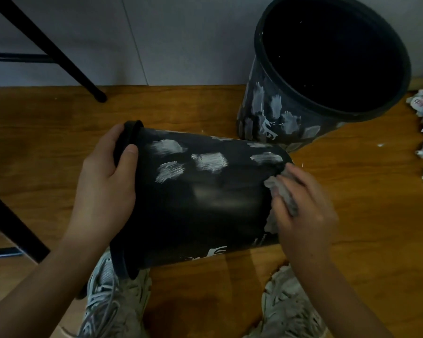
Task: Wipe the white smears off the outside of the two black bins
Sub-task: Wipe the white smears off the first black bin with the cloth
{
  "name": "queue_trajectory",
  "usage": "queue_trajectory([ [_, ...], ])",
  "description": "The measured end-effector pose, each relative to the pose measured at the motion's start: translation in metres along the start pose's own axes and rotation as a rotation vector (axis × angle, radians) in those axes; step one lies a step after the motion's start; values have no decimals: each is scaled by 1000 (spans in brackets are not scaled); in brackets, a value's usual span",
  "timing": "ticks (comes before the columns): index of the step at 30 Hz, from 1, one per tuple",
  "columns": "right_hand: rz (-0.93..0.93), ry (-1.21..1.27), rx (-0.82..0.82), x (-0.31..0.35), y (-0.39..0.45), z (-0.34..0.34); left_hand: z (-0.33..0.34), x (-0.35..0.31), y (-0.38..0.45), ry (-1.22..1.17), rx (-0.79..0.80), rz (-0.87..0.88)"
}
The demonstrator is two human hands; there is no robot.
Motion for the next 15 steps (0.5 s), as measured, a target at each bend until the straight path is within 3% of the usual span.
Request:
queue_trajectory([
  [4, 57, 4, 2, 9, 8, 5, 0, 1, 0, -13, 16, 3],
  [9, -183, 90, 124, 65, 19, 22, 0, 0, -3, -10, 27, 0],
  [15, -204, 68, 100, 69, 18, 23, 1, 0, -2, 14, 11, -7],
])
Point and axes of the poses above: each hand's wrist, its own y-axis towards the middle knuckle, its own z-axis out of the palm, x = y × z, the point moved 4 cm from there along y, towards the middle knuckle, and after that the axes turned 3 degrees about x, right-handed, at the moved point
